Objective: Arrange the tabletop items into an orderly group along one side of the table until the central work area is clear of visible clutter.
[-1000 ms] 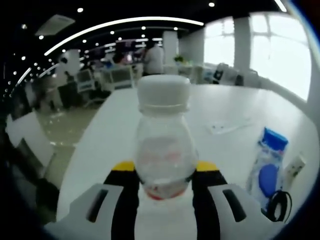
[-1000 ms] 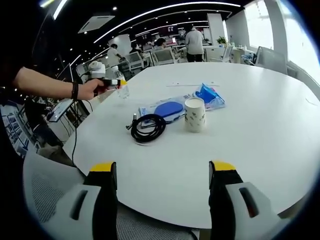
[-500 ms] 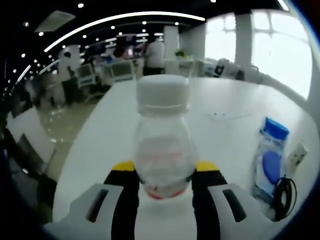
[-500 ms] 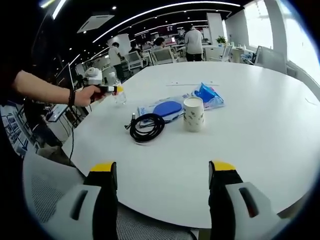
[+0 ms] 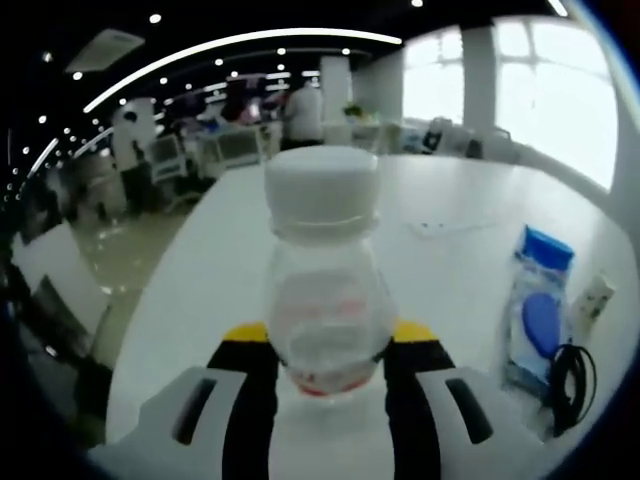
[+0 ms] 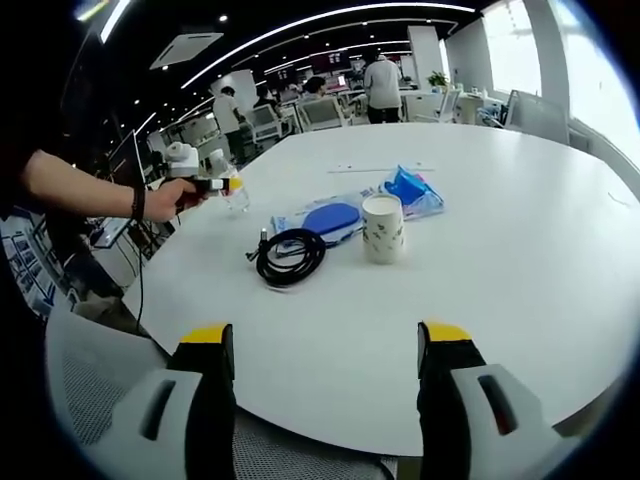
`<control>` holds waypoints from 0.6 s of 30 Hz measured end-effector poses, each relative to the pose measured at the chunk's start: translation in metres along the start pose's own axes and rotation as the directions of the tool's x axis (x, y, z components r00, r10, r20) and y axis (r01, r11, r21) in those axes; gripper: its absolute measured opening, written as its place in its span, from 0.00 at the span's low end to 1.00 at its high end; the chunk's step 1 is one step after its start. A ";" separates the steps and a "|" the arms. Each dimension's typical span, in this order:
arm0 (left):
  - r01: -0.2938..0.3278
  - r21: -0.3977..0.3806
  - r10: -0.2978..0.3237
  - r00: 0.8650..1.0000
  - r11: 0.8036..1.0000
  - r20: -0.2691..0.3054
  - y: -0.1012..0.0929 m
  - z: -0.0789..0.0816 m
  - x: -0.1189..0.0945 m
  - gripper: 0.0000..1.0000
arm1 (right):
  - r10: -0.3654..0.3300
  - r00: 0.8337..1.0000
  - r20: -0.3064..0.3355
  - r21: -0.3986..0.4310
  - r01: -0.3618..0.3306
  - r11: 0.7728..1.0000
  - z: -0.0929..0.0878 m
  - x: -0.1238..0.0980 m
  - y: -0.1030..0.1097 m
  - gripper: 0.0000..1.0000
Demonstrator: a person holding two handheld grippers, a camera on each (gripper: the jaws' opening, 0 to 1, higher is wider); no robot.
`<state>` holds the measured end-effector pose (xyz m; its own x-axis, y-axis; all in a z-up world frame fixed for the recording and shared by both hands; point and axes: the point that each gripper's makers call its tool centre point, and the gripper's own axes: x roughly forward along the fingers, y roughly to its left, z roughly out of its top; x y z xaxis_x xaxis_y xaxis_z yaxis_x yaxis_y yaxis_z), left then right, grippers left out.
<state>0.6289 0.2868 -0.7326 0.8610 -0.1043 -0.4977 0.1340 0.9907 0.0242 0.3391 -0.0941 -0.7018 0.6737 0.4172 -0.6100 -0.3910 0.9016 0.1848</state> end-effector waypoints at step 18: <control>0.001 -0.012 -0.001 1.000 1.000 0.026 -0.006 -0.002 -0.006 0.60 | -0.001 1.000 0.004 0.001 0.001 1.000 0.000 0.000 -0.001 0.75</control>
<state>0.6224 0.2818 -0.7312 0.8732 -0.1075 -0.4754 0.1291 0.9915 0.0130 0.3392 -0.0949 -0.7017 0.6765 0.4169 -0.6071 -0.3898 0.9021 0.1851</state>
